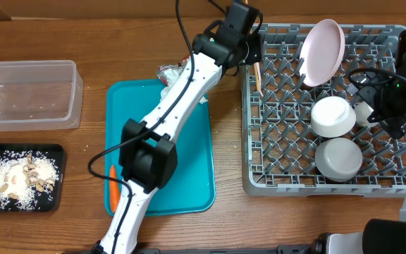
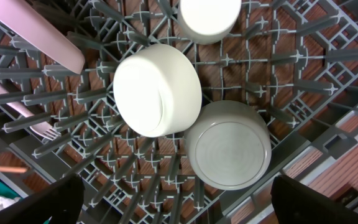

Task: Sort waste into correct bins and load items into the dishwasher rack
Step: 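Carry the chopstick right into the rack and release it, then move the left gripper to the white tissue and grasp it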

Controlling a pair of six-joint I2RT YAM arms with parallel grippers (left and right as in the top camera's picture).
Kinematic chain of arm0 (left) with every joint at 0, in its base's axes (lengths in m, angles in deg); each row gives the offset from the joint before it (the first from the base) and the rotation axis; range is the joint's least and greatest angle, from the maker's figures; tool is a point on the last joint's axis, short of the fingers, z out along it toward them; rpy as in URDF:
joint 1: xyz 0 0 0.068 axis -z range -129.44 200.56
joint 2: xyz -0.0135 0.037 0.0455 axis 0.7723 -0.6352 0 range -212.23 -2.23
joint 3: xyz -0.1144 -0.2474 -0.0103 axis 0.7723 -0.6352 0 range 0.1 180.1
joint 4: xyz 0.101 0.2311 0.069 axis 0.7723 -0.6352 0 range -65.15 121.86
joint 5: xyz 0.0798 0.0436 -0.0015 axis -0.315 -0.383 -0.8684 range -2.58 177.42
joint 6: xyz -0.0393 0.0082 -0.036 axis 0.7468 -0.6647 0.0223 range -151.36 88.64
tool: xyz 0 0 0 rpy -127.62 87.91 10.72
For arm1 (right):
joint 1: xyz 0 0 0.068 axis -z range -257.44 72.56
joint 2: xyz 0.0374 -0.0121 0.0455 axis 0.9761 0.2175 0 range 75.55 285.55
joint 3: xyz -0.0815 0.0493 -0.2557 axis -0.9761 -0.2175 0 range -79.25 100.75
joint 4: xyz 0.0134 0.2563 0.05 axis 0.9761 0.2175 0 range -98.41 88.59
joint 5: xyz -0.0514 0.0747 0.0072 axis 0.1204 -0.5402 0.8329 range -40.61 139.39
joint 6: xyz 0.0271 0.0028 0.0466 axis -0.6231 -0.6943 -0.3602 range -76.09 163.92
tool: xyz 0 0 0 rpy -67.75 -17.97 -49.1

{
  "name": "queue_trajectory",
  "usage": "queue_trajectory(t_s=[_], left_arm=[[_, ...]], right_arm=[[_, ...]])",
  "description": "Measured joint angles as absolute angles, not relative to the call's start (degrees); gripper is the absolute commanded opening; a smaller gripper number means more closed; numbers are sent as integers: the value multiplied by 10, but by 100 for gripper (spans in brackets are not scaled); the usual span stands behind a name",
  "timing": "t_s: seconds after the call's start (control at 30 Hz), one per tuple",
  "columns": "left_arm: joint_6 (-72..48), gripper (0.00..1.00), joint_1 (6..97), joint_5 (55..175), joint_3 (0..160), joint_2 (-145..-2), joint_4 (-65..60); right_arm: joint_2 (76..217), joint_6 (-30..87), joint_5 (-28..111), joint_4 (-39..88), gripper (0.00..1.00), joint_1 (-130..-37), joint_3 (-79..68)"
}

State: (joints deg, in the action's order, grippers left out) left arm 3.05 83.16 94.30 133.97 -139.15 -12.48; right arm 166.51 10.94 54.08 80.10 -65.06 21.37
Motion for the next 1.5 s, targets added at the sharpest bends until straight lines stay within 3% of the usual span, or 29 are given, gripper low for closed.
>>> queue_trajectory(t_s=[0.2,0.4,0.8,0.83,0.87,0.9,1.23,1.5], left_arm=[[30,7,832,947,1340,-1408,-122],[32,26,832,950,1340,-1412,-122],[32,47,832,971,1352,-1414,-169],[32,54,831,971,1361,-1415,-186],[32,69,831,971,1375,-1417,-209],[31,100,829,971,1393,-1419,-235],[32,100,762,931,1579,-1420,-540],[32,100,682,906,1558,-1420,-641]], right_arm=[[1665,109,541,801,100,-651,214],[1665,110,541,801,100,-651,214],[1665,109,541,801,100,-651,214],[1665,109,541,801,100,-651,214],[1665,109,541,801,100,-651,214],[1665,109,541,801,100,-651,214],[1665,110,541,801,100,-651,214],[1665,109,541,801,100,-651,214]])
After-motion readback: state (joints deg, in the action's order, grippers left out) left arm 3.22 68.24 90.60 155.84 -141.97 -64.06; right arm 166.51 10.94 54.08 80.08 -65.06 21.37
